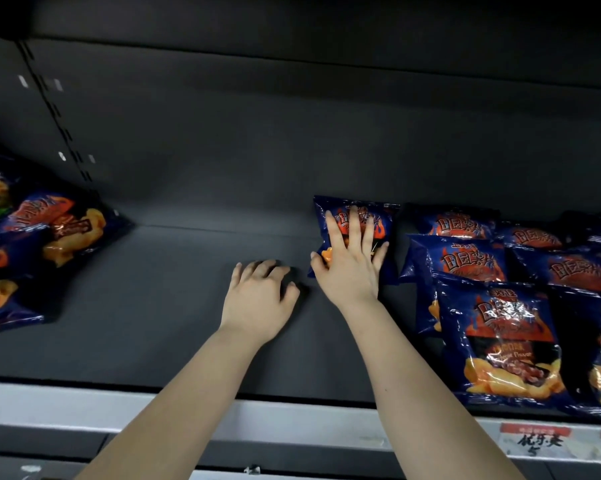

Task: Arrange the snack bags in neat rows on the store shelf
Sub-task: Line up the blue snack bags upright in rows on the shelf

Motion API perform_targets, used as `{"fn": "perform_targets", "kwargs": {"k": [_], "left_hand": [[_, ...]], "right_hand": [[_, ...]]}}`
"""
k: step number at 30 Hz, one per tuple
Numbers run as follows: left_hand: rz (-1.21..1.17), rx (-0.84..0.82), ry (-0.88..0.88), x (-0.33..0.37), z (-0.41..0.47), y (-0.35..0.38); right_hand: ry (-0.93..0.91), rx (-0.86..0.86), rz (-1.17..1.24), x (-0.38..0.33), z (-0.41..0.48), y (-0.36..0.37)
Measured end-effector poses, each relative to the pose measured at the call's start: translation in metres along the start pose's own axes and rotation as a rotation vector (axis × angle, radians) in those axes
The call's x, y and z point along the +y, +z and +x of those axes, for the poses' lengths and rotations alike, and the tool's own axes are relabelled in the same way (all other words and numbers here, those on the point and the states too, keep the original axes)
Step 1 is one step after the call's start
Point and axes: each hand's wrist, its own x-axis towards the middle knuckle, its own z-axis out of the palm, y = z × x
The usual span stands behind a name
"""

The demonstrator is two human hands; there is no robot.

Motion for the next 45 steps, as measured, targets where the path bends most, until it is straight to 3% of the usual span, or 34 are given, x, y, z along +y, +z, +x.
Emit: {"fn": "perform_targets", "kwargs": {"k": [8, 14, 23, 37, 45], "left_hand": [[-0.011, 0.0, -0.014, -0.001, 0.0, -0.001], [-0.044, -0.04, -0.017, 0.002, -0.003, -0.004], [-0.04, 0.024, -0.084, -0.045, -0.008, -0.05], [0.136, 0.232, -0.236, -0.203, -0.062, -0.149], [0.196, 0.238, -0.416, -0.301, -0.103, -0.186]], "right_hand": [[0.003, -0.007, -0.005, -0.002, -0.001, -0.002], [-0.114, 0.184, 0.077, -0.02, -0.006, -0.022], [-0.272, -0.042, 0.086, -0.062, -0.016, -0.032], [-0.524, -0.161, 0.246, -0.259, -0.023, -0.008], [-0.61, -0.28, 0.274, -0.359, -0.044, 0.02]]}}
